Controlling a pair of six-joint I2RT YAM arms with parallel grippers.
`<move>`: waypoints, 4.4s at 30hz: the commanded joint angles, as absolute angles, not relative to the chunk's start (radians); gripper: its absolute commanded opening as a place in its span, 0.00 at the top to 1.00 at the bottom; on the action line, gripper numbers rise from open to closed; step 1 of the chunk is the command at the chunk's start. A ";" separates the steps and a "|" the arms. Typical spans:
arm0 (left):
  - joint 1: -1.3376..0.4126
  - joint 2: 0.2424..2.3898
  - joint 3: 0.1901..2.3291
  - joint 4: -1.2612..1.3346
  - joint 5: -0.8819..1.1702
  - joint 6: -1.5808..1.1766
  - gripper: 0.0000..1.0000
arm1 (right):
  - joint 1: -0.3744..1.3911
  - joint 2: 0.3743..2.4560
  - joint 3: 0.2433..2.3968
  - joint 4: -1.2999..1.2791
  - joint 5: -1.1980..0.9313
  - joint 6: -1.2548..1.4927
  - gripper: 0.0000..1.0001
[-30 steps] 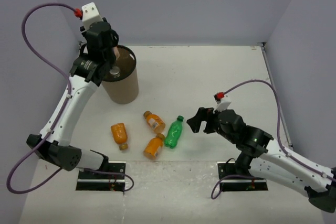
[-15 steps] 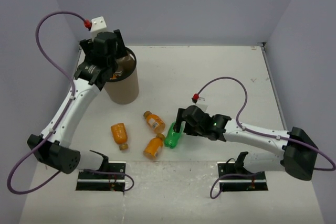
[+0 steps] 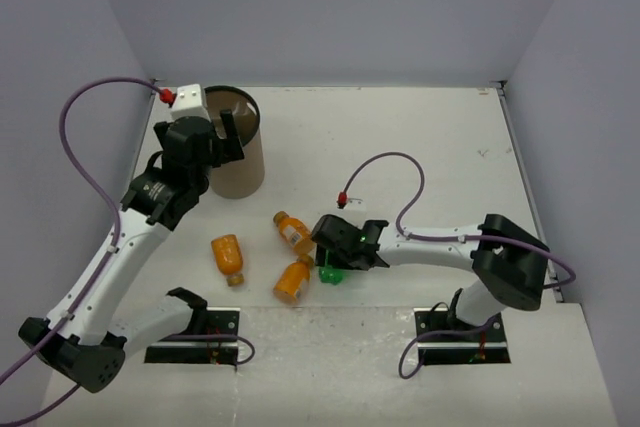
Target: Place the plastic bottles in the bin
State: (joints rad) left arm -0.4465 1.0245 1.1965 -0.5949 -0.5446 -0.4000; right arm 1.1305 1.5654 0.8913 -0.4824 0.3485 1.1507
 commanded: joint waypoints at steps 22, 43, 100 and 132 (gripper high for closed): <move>-0.934 1.061 0.951 0.291 0.638 -0.526 0.00 | 1.138 0.252 0.362 0.103 -0.095 0.364 0.91; -1.029 1.169 1.046 0.253 0.485 -0.503 1.00 | 1.140 0.201 0.377 0.003 0.054 0.420 0.02; -0.416 0.819 1.143 -0.587 -0.311 -0.362 0.00 | 1.065 1.945 1.384 -0.468 0.179 0.264 0.47; -0.821 1.052 0.854 0.494 0.627 -0.632 0.08 | 0.845 0.497 0.430 0.198 -0.333 0.388 0.78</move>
